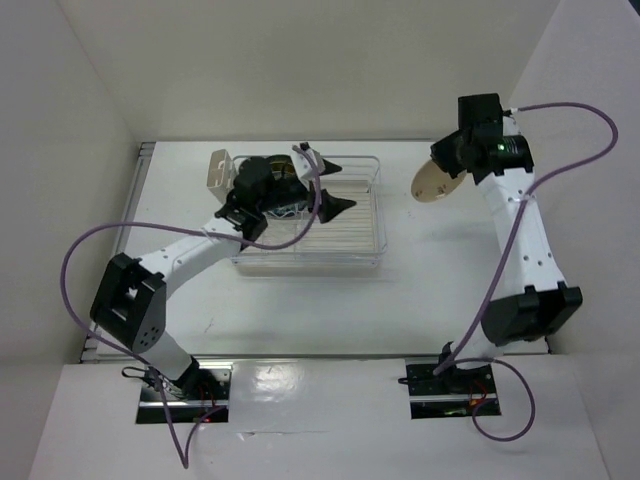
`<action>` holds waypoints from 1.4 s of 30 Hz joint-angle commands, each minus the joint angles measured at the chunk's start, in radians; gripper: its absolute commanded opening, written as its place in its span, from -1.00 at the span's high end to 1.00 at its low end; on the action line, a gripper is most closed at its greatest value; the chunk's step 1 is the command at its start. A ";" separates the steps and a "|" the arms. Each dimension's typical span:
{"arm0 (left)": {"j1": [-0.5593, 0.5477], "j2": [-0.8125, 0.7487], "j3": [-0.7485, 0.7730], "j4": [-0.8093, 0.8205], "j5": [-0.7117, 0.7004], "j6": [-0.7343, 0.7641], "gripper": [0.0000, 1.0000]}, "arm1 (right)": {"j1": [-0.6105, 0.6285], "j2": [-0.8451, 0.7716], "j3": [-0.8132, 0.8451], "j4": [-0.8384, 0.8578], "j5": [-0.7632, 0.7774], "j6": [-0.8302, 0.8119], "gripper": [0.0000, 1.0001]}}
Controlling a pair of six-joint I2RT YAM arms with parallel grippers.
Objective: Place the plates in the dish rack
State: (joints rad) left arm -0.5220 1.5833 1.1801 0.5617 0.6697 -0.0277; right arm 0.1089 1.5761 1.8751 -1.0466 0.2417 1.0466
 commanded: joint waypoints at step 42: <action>-0.420 0.004 -0.126 0.433 -0.932 0.339 -0.53 | 0.190 -0.232 -0.258 0.405 -0.209 0.239 1.00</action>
State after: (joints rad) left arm -0.9474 1.5715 0.9966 0.9943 -0.2501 0.2935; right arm 0.2878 1.3636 1.6257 -0.6735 0.0582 1.2846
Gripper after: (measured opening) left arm 0.764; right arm 0.025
